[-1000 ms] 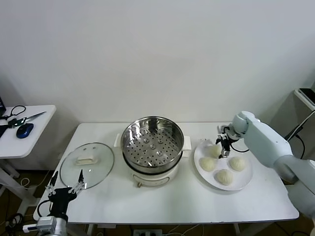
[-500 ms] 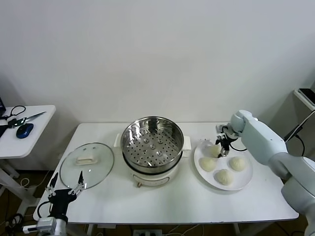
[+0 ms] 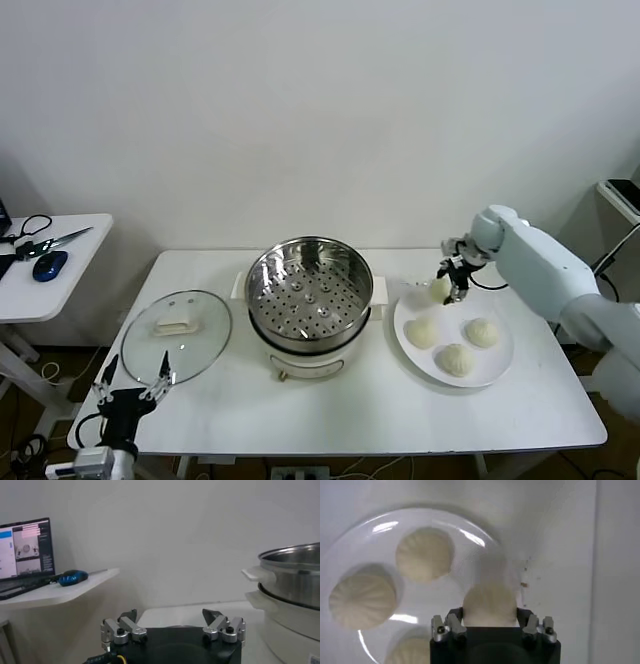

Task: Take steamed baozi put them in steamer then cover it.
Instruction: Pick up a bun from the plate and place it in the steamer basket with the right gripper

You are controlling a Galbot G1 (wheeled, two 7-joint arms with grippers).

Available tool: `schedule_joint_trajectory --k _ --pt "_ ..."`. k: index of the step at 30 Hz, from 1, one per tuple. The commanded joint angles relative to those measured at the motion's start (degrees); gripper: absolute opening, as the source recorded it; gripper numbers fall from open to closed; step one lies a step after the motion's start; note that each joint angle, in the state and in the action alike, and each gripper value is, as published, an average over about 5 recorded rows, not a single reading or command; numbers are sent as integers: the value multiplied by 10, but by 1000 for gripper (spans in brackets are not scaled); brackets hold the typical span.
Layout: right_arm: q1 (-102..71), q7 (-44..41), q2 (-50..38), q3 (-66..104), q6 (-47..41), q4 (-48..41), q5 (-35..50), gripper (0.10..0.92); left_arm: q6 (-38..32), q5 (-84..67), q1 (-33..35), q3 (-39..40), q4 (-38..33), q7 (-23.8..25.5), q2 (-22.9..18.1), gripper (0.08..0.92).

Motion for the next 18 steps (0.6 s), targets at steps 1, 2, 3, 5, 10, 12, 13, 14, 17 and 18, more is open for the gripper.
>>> schedule_joint_trajectory --k 1,2,3,5,10,12,13,14,17,18 --pt "188 -23 6 -159 57 106 97 696 0 3 3 1 -4 0 -1 823" --pt "206 -24 16 -168 65 111 101 696 0 3 4 1 -4 0 -1 823" --pt "220 -26 27 -174 72 115 104 696 0 3 5 2 -5 0 -2 823" --pt "240 -29 52 -177 86 122 103 696 0 3 8 2 -6 -1 -2 823" --pt "273 -30 125 -182 127 135 88 696 -3 3 15 2 -11 -2 0 823" --pt "274 -29 152 -183 147 144 69 696 -3 3 18 2 -12 -2 1 823" --pt "272 -29 163 -184 156 149 58 696 -3 3 19 3 -13 -2 1 823" --pt "266 -28 173 -184 165 155 44 696 -3 3 19 3 -13 -3 1 823" --pt "236 -24 196 -177 198 170 -20 696 -4 3 22 3 -14 -3 1 823" --pt "222 -22 204 -173 211 173 -47 696 -5 3 23 3 -14 -3 1 823"
